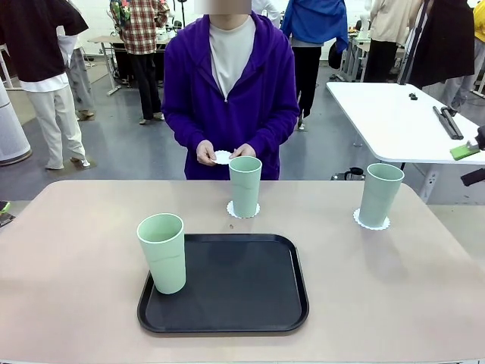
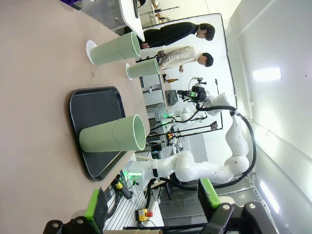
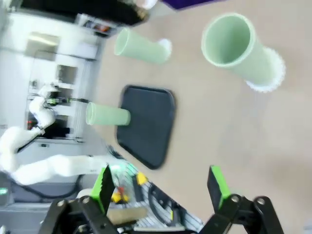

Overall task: Place coasters on the table and set cups on them.
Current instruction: Take one Reusable plastic cup from the Flat Tray and place it on a coaster set by the human.

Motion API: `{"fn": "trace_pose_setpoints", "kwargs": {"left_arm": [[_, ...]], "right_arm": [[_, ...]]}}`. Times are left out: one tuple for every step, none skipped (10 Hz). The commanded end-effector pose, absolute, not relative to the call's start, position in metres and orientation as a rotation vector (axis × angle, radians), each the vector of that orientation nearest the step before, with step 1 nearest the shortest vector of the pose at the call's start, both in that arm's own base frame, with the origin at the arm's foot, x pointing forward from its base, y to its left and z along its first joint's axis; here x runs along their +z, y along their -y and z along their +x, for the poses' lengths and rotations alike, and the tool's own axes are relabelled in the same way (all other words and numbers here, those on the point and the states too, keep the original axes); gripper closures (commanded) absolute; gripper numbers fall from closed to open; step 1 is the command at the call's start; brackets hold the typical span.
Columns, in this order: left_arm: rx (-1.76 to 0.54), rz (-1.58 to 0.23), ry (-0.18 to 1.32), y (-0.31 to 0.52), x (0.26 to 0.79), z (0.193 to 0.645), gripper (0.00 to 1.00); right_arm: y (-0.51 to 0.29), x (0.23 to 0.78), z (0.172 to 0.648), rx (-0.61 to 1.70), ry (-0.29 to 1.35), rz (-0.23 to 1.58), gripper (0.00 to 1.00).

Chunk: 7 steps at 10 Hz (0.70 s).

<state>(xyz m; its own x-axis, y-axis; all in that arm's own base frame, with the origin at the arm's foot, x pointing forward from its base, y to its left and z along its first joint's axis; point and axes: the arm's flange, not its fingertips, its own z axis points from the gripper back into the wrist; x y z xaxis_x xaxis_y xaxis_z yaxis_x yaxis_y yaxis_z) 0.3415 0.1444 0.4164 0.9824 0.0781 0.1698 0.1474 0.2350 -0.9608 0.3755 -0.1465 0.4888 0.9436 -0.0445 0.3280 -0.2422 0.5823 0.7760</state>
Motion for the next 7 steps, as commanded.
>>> {"fn": "trace_pose_setpoints", "kwargs": {"left_arm": [[-0.058, -1.349, 0.210, -0.145, 0.418, 0.340, 0.00], [-0.058, -1.349, 0.210, -0.145, 0.418, 0.340, 0.00], [-0.058, -1.349, 0.210, -0.145, 0.418, 0.340, 0.00], [-0.058, -1.349, 0.210, -0.145, 0.418, 0.340, 0.00], [-0.058, -1.349, 0.210, -0.145, 0.418, 0.340, 0.00], [-0.058, -1.349, 0.210, -0.145, 0.418, 0.340, 0.00], [-0.058, -1.349, 0.210, -0.145, 0.418, 0.340, 0.00]], "right_arm": [[0.170, 0.466, 0.388, 0.177, 0.315, 1.156, 0.00], [0.186, 0.452, 0.387, 0.153, 0.287, 1.213, 0.00], [0.206, 0.439, 0.387, 0.106, 0.269, 1.252, 0.00], [0.224, 0.428, 0.387, 0.060, 0.259, 1.272, 0.00], [0.242, 0.420, 0.386, 0.008, 0.215, 1.280, 0.00], [0.257, 0.416, 0.384, -0.011, 0.208, 1.272, 0.00], [0.268, 0.414, 0.384, -0.064, 0.213, 1.257, 0.00]]}}
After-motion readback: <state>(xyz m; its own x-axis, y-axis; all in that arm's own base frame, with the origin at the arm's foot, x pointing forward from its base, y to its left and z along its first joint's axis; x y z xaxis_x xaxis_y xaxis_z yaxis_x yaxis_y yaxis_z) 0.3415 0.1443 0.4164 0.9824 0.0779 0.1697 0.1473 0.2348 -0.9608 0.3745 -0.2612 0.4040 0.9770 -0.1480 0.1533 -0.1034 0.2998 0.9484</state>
